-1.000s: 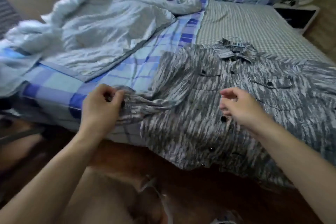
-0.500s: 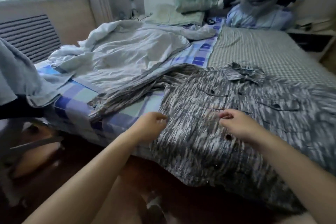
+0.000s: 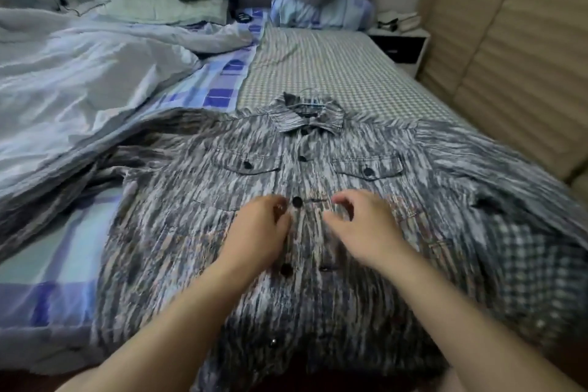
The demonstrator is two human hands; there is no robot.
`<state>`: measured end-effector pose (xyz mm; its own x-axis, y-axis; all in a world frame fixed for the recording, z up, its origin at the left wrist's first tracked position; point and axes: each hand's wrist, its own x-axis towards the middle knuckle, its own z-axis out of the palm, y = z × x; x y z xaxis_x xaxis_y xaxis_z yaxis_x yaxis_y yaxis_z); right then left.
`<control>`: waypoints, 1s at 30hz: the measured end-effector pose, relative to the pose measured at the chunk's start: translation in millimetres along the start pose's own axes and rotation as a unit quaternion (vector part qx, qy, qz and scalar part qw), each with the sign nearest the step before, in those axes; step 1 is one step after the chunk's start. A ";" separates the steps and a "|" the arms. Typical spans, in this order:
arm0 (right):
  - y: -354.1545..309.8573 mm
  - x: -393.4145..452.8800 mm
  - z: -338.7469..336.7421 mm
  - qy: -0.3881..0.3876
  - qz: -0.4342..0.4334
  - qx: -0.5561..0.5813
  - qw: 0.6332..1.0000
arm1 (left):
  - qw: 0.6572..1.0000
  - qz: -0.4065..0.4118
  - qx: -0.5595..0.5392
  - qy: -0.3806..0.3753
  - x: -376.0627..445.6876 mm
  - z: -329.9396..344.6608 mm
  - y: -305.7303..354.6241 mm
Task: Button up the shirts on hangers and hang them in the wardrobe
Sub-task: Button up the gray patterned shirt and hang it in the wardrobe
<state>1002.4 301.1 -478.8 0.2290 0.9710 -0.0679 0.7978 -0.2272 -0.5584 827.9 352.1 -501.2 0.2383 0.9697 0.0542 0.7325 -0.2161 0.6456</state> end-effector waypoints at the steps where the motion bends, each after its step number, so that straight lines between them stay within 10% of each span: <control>1: -6.6 6.6 11.3 -0.020 -0.009 -0.062 0.998 | 1.000 0.008 0.023 -0.003 8.5 4.7 -2.4; 8: -14.8 27.0 23.2 0.011 -0.044 -0.193 0.980 | 0.997 0.039 0.068 -0.018 32.9 11.9 0.9; 17: -11.0 47.8 -27.4 -0.054 0.068 0.295 0.952 | 0.995 0.077 0.064 0.022 22.7 11.3 10.2; 20: -15.7 43.1 -26.1 -0.080 0.031 0.224 0.971 | 0.993 -0.040 -0.110 0.025 26.0 8.0 11.7; 24: -24.3 42.6 -8.5 -0.105 0.008 0.129 0.986 | 0.867 -0.184 -0.462 -0.028 25.2 1.5 10.2; 30: -22.1 52.2 -6.1 -0.148 0.068 0.231 0.959 | 0.882 -0.154 -0.445 -0.013 15.6 7.4 10.5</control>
<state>1000.2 356.3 -465.0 0.0900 0.9288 -0.3595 0.4243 -0.3623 -0.8299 844.1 364.1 -499.2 0.1378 0.9613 -0.2384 -0.0231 0.2438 0.9696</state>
